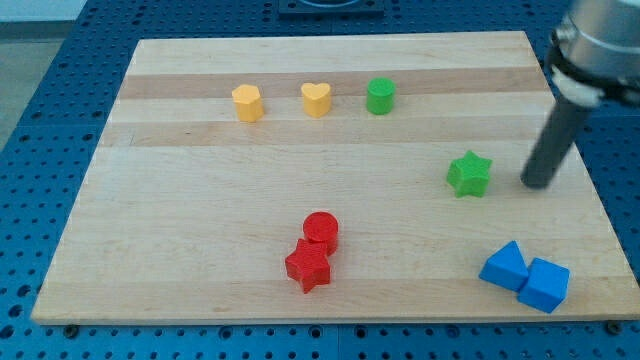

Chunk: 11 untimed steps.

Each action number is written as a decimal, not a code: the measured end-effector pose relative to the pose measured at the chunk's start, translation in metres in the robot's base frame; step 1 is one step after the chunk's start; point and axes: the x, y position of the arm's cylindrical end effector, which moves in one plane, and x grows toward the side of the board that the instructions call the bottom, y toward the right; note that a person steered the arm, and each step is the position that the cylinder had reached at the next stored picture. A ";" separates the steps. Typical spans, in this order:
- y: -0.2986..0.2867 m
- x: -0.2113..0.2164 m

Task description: Push the green star below the green circle

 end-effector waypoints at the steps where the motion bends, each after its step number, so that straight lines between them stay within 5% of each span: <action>1: -0.010 0.020; 4: -0.035 -0.058; 9: -0.085 -0.028; 11: -0.055 0.004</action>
